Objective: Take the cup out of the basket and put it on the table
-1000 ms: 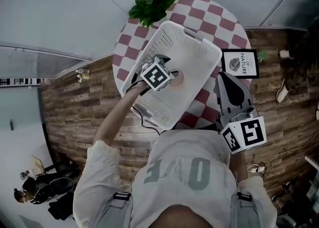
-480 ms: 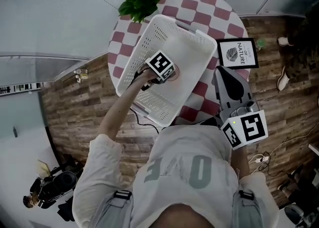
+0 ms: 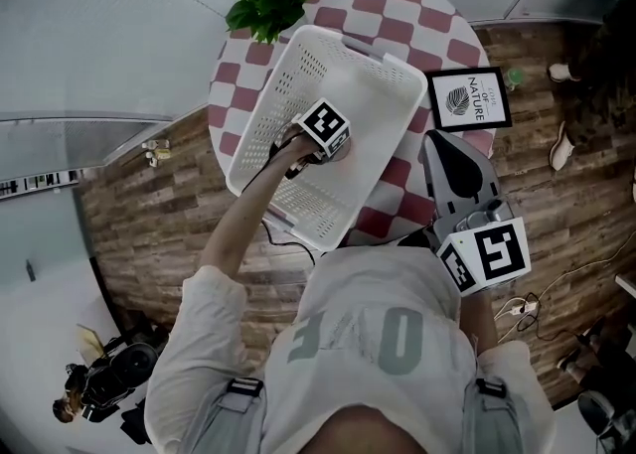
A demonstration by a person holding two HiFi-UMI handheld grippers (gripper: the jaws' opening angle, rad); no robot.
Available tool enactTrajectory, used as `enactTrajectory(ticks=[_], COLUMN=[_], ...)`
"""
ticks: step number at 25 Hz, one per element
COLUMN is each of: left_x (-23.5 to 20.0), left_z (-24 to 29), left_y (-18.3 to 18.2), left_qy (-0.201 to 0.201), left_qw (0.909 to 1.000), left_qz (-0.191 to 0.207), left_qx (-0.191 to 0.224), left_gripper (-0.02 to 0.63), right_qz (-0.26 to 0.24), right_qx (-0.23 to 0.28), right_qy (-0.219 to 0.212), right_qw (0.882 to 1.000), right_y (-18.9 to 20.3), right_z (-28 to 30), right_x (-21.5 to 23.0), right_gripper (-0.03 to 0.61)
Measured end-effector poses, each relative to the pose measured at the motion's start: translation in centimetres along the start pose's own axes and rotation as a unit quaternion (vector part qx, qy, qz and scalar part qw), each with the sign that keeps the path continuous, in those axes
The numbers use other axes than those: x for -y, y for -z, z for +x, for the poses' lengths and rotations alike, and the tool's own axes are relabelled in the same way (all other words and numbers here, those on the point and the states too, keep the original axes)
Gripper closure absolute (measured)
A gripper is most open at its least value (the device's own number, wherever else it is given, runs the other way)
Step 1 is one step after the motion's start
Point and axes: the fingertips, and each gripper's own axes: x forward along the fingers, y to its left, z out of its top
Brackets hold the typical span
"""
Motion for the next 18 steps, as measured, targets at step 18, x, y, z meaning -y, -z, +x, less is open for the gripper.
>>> enactTrajectory(ticks=[18], left_x=[-0.6], left_z=[-1.5], left_y=[-1.1], left_qy=[-0.033], left_qw=[0.9989], left_qz=[0.0], left_qx=[0.035], left_gripper=[0.591], right_qz=[-0.021], right_qx=[0.013], right_qy=[-0.01], right_qw=[1.0], right_y=[-1.0], right_z=[0.0], right_x=[-1.2], right_gripper=[0.571])
